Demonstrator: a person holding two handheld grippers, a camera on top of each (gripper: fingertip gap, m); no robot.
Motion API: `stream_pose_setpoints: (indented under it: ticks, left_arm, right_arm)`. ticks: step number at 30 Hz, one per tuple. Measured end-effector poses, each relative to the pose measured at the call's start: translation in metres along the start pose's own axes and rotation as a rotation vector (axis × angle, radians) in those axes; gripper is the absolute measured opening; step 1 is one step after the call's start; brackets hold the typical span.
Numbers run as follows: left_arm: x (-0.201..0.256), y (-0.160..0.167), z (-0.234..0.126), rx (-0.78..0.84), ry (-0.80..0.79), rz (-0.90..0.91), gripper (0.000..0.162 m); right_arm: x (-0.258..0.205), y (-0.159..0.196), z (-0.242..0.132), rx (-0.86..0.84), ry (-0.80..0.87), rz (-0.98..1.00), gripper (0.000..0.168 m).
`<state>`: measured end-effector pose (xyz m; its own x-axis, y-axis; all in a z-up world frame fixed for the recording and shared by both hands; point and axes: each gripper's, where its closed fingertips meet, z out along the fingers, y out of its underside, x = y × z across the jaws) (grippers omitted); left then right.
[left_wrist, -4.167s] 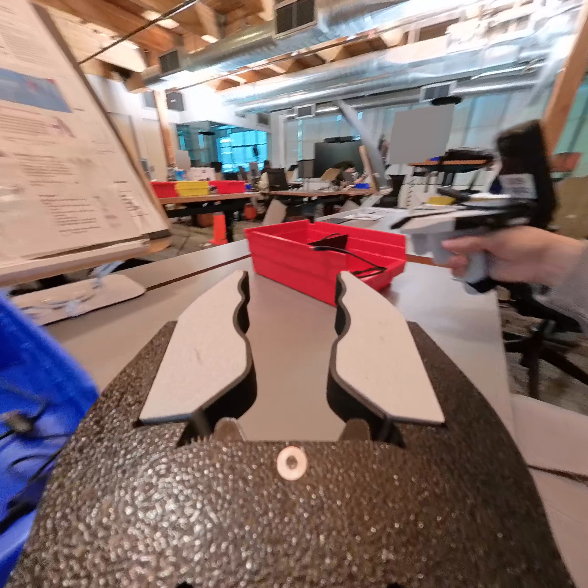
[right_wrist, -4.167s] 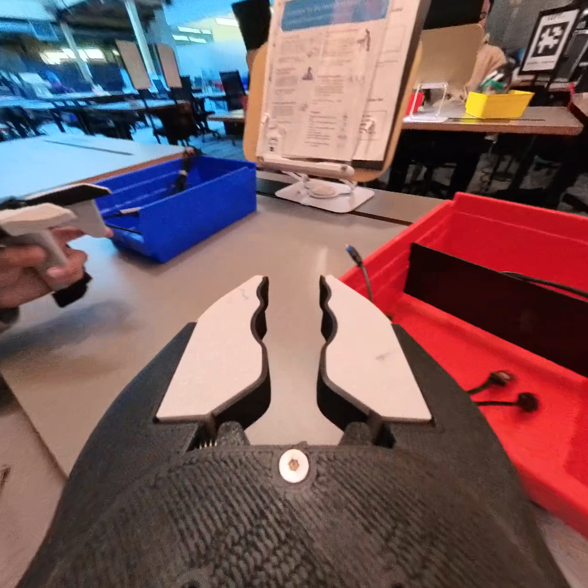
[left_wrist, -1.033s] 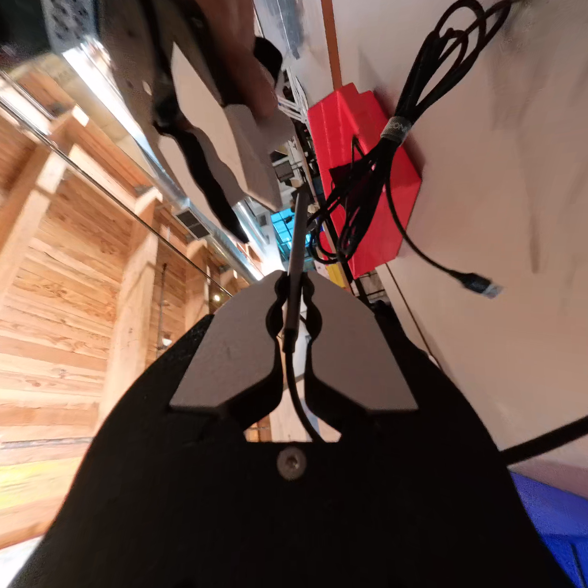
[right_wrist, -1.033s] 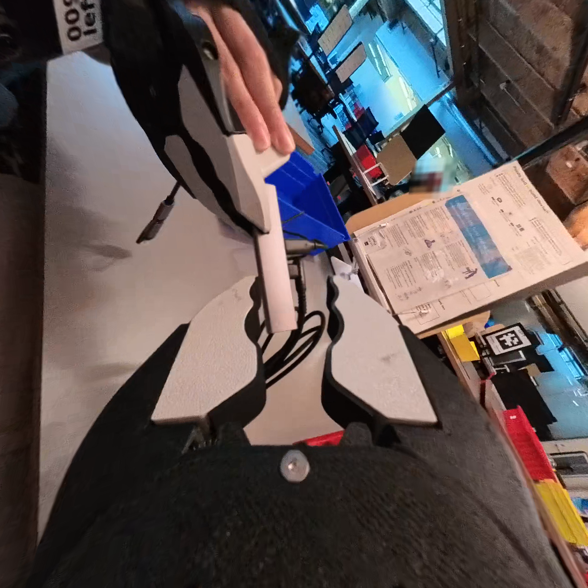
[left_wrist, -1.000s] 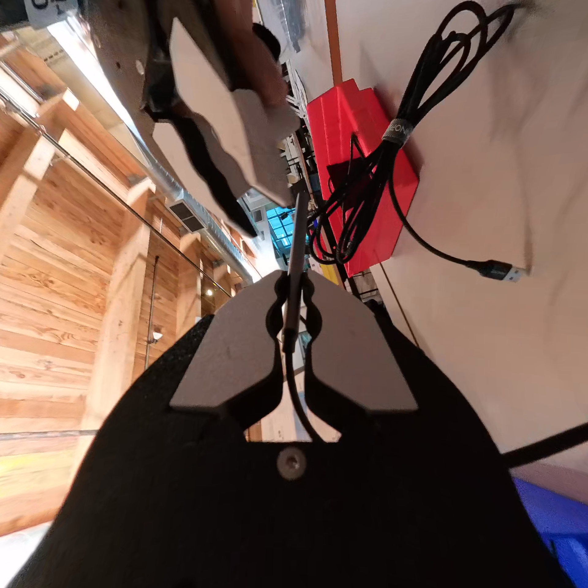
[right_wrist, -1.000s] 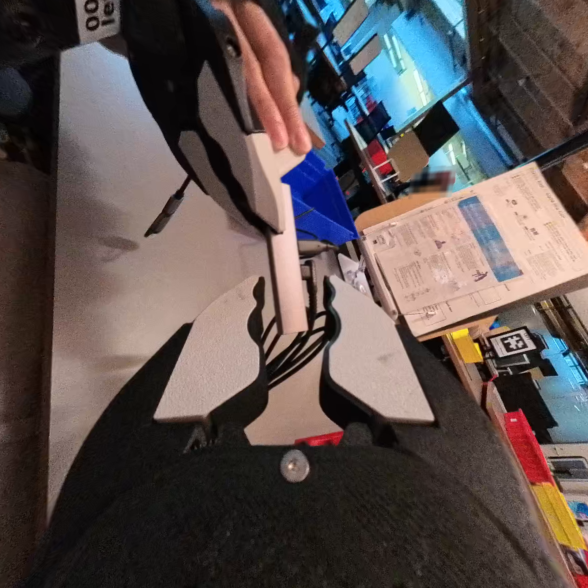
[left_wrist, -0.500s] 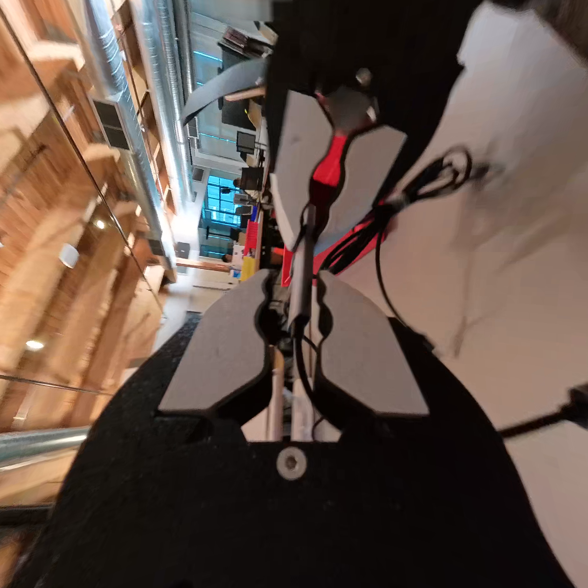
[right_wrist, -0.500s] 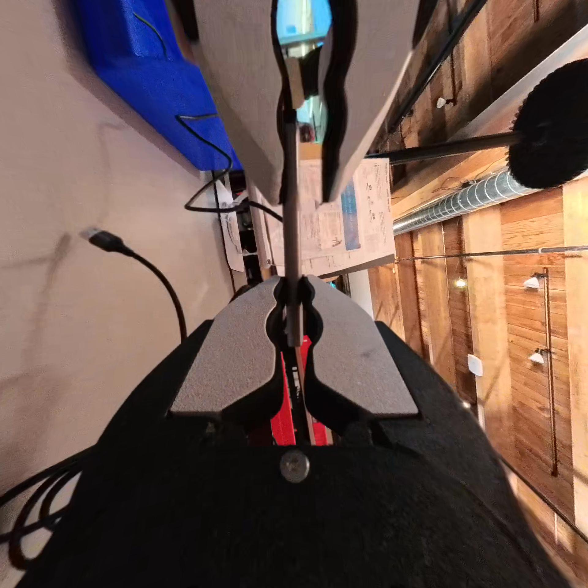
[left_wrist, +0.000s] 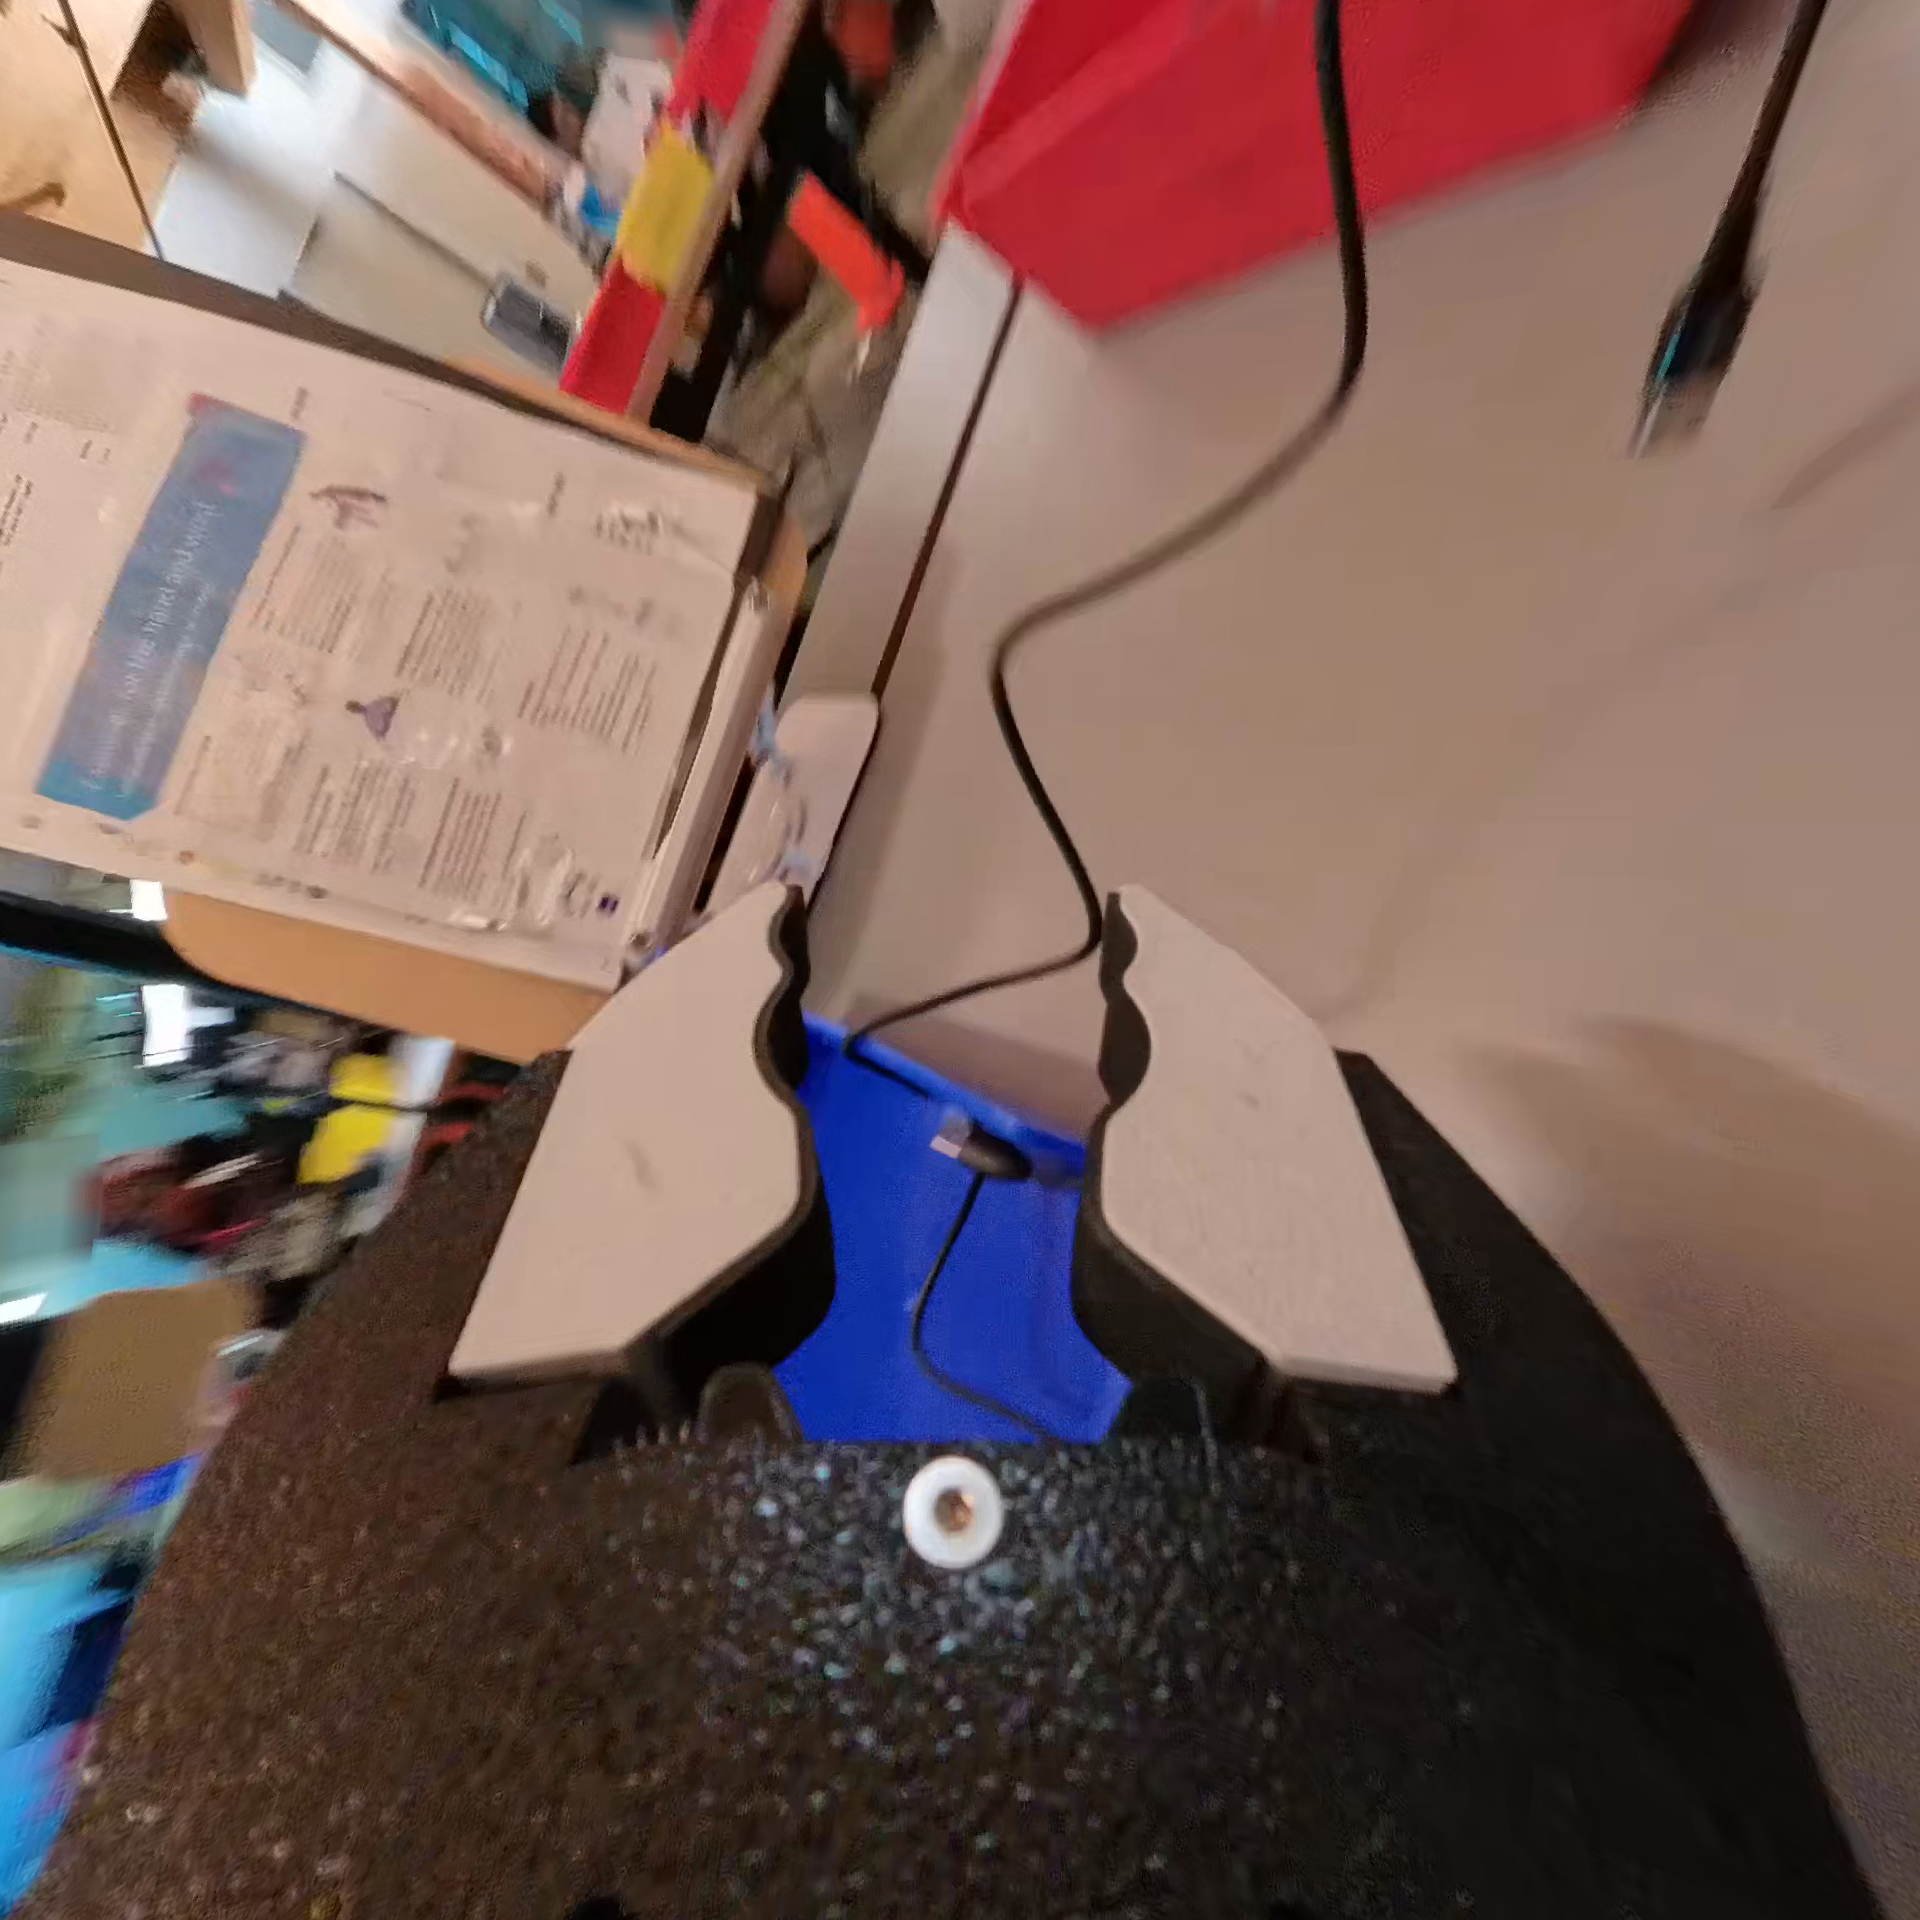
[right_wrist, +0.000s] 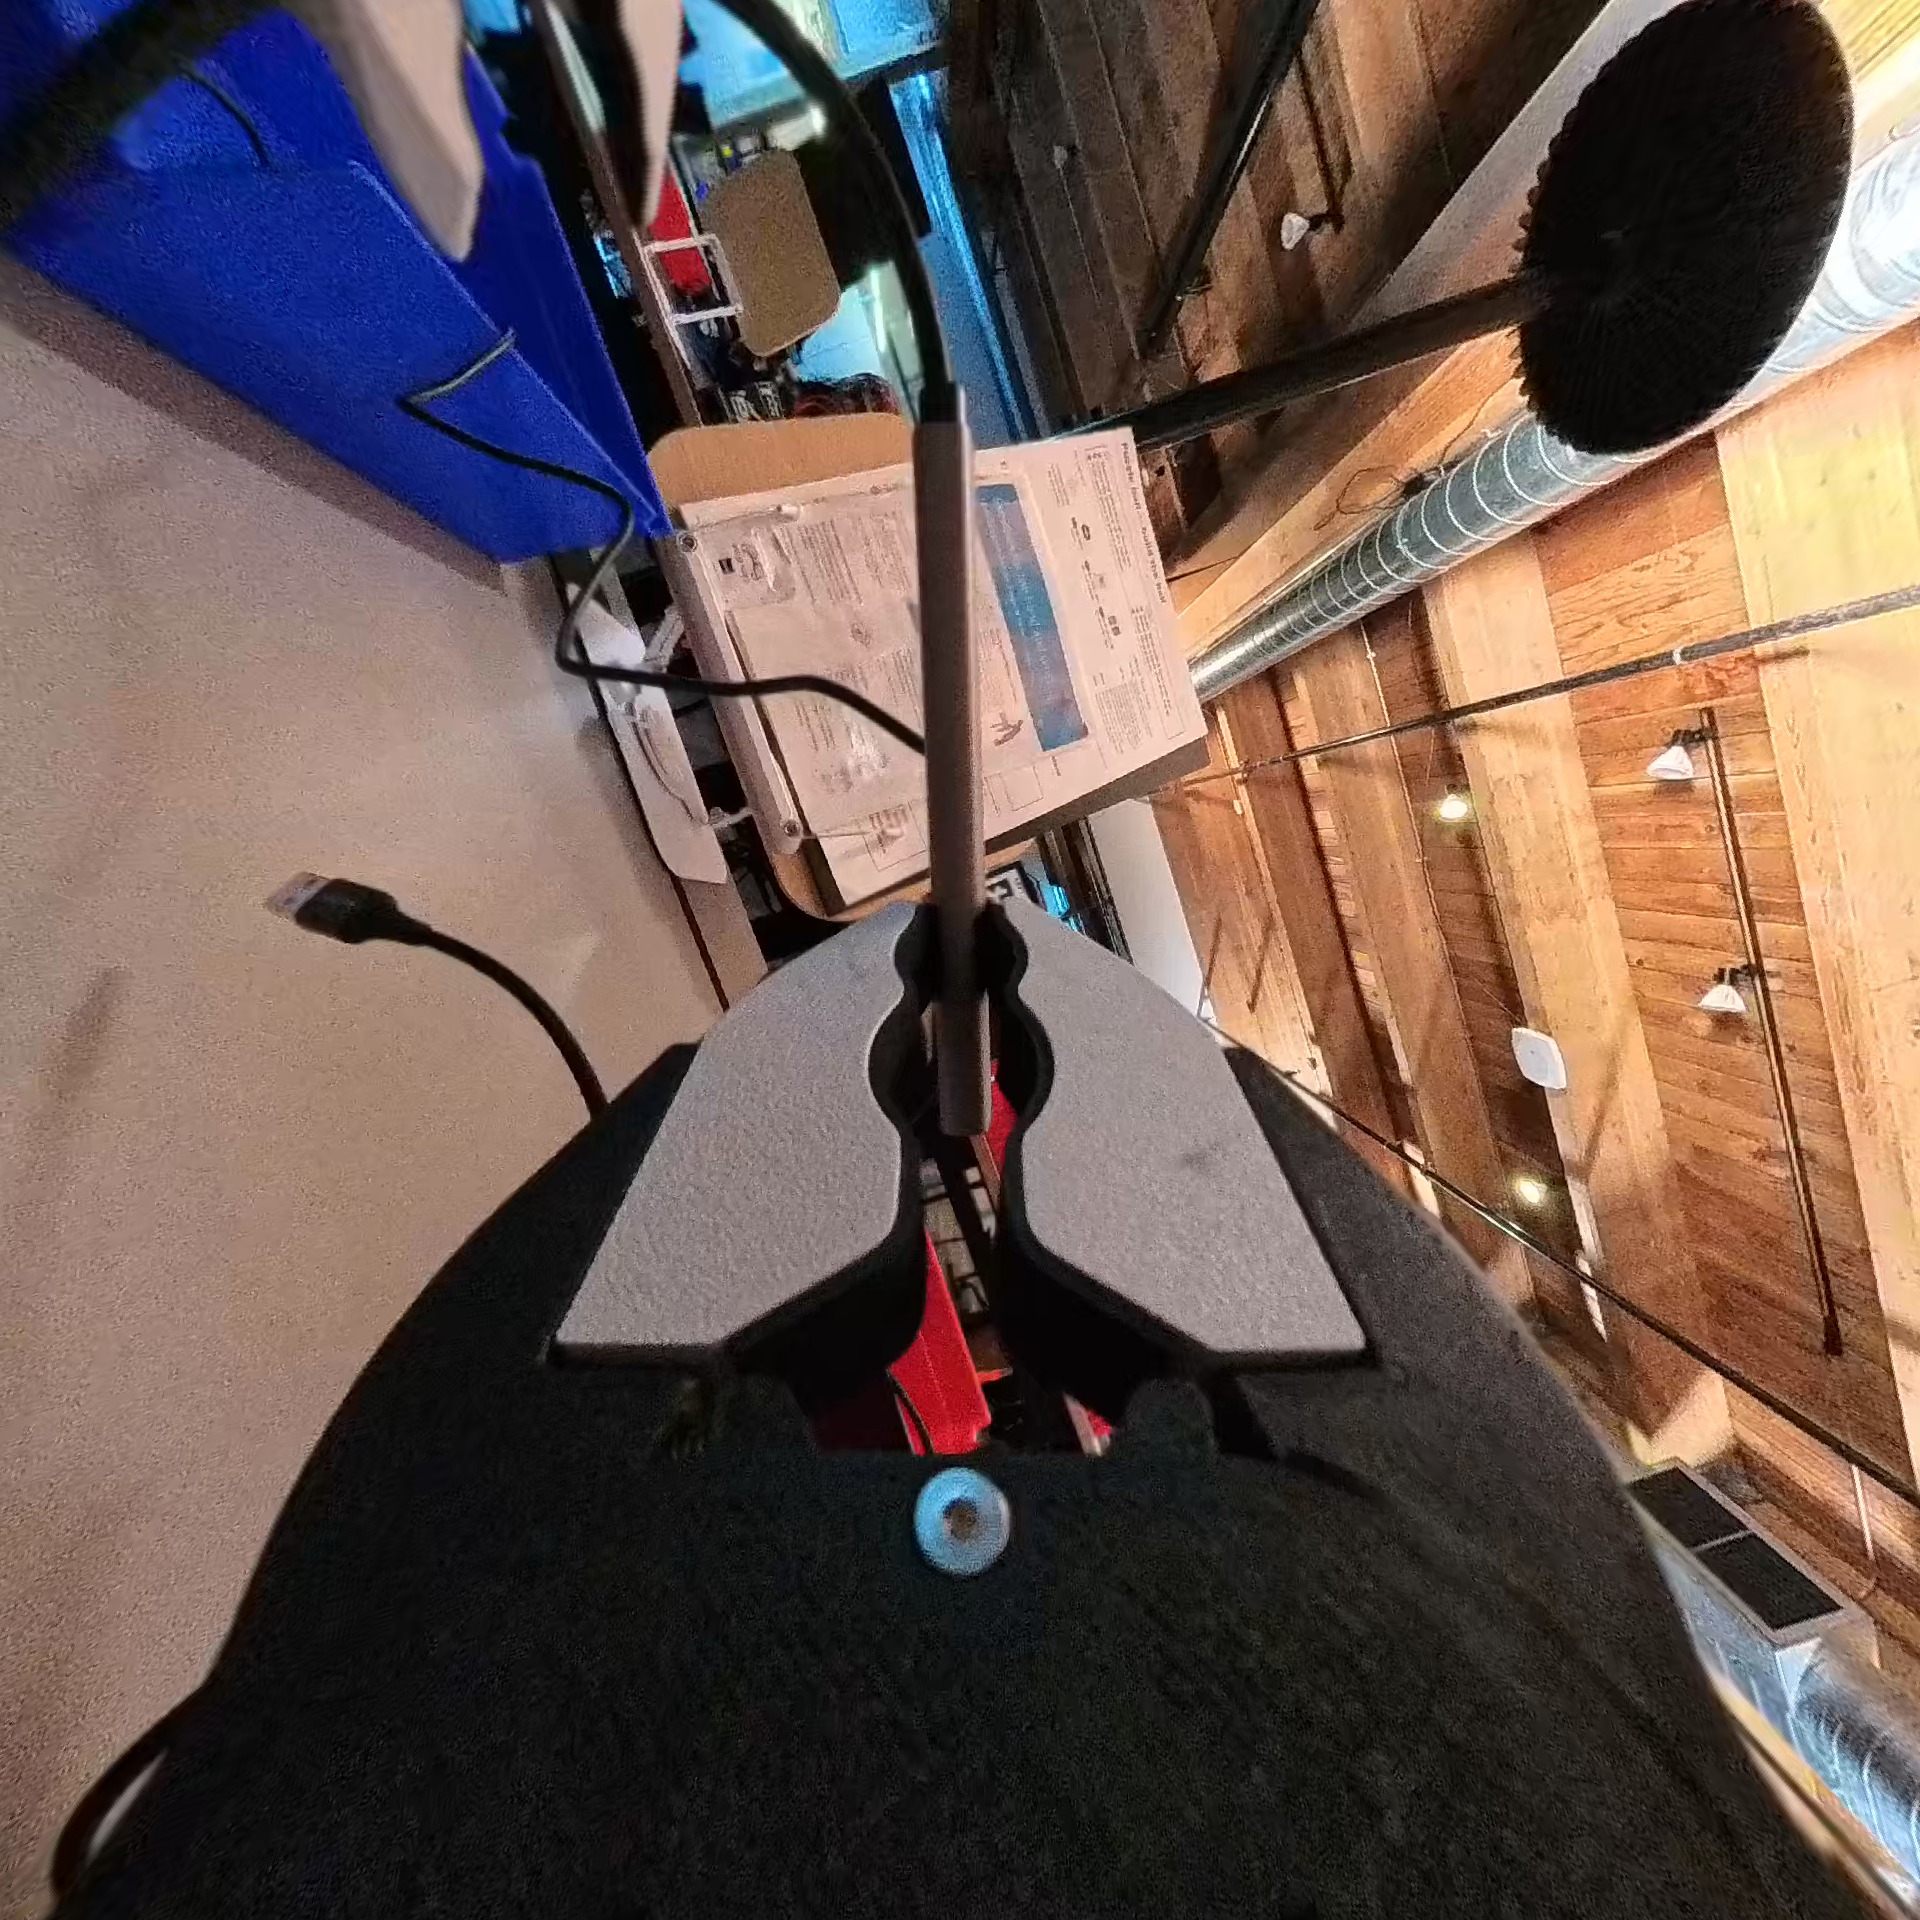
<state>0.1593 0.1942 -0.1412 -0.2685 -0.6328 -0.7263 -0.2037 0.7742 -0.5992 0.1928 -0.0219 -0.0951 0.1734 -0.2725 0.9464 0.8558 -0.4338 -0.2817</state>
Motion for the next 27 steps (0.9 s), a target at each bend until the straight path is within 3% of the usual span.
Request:
stream_pose_setpoints:
  ticks: [4,5,7,10,14,18,19,21,23,27]
  left_arm:
    - [0.024,0.031,0.039,-0.2,-0.055,0.301,0.05]
    - [0.025,0.038,0.047,-0.246,-0.08,0.338,0.041]
    - [0.02,0.041,0.056,-0.291,-0.14,0.364,0.003]
    - [-0.02,0.035,0.049,-0.342,-0.31,0.344,0.003]
    - [-0.102,-0.015,0.008,-0.192,-0.632,0.198,0.002]
    - [-0.138,-0.117,-0.044,0.244,-0.767,0.113,0.003]
    - [-0.137,-0.14,-0.051,0.344,-0.727,0.07,0.002]
    - [-0.11,-0.171,-0.038,0.457,-0.412,-0.04,0.002]
    - [-0.085,-0.17,-0.016,0.43,-0.163,-0.137,0.002]
    - [-0.034,-0.18,-0.015,0.573,0.076,-0.028,0.002]
  right_arm:
    - [0.005,-0.008,-0.003,0.016,0.027,0.039,0.009]
    - [0.005,-0.01,-0.003,0.017,0.029,0.046,0.009]
    - [0.005,-0.01,-0.004,0.01,0.026,0.056,0.009]
    - [0.001,-0.004,-0.005,-0.006,0.001,0.081,0.009]
    - [-0.004,-0.008,-0.004,0.013,-0.009,0.11,0.009]
    - [-0.006,-0.016,0.002,0.037,0.011,0.159,0.009]
    - [-0.006,-0.017,0.003,0.043,0.024,0.169,0.009]
    - [-0.007,-0.016,0.005,0.035,0.023,0.197,0.009]
    - [-0.007,-0.017,0.005,0.032,0.038,0.198,0.009]
    - [-0.01,-0.013,0.003,0.009,0.031,0.196,0.009]
